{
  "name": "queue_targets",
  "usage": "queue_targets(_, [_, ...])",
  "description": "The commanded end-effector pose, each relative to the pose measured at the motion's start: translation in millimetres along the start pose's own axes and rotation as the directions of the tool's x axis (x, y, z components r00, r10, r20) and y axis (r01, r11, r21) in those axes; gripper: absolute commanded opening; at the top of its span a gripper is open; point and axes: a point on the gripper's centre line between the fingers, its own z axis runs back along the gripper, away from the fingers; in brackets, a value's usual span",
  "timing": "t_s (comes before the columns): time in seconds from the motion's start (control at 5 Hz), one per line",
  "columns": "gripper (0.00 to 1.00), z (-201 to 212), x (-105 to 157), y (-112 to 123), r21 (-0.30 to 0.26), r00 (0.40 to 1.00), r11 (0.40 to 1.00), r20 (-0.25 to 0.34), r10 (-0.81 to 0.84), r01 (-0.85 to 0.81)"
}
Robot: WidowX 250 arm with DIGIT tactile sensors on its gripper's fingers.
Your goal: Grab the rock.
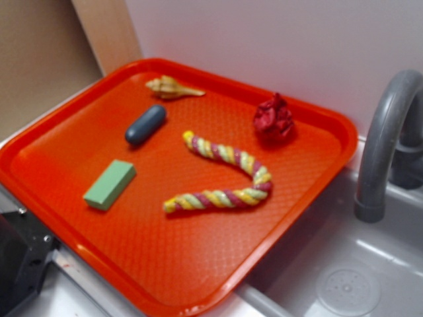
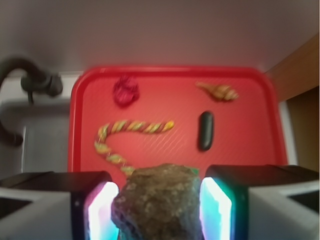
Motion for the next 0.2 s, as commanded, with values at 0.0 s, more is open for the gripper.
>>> queue_targets(0.0, [0.0,-4.7,16.2,13.0,0.033,0.995,0.995,0.0,0.097,-0.097])
